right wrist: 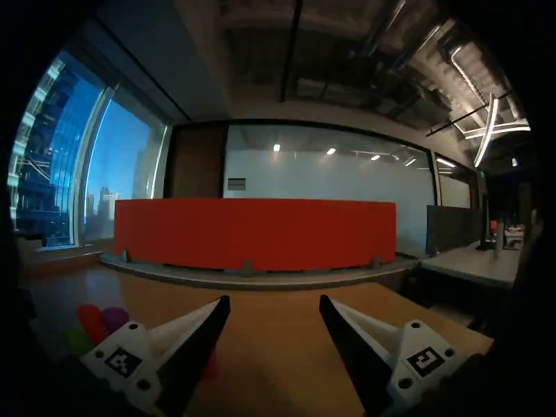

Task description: Pour water

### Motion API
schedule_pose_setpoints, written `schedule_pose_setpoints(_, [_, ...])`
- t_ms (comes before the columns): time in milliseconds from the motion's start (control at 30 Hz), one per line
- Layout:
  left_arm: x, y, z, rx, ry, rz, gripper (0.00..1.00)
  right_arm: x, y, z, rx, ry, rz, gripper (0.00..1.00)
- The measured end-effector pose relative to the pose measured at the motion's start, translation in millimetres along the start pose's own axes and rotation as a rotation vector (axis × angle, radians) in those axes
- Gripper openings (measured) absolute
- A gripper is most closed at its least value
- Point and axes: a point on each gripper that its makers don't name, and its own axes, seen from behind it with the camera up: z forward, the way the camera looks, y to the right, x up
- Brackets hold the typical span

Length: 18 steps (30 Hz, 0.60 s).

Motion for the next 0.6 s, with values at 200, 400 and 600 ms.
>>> schedule_pose_setpoints(200, [-4, -11.8, -0.2, 0.05, -0.008, 0.015, 0.92, -1, -4, 0.1, 0.01, -0.017, -0.001, 1.0])
schedule_pose_setpoints(400, [-16, -15.6, 0.5, 0.073, -0.013, 0.028, 0.92, 6, -9, 0.1, 0.03, -0.006, 0.029, 1.0])
schedule_pose_setpoints(600, [-22, -19.6, 1.2, 0.092, -0.008, 0.03, 0.92, 13, -10, -0.3, 0.038, 0.003, 0.054, 1.0])
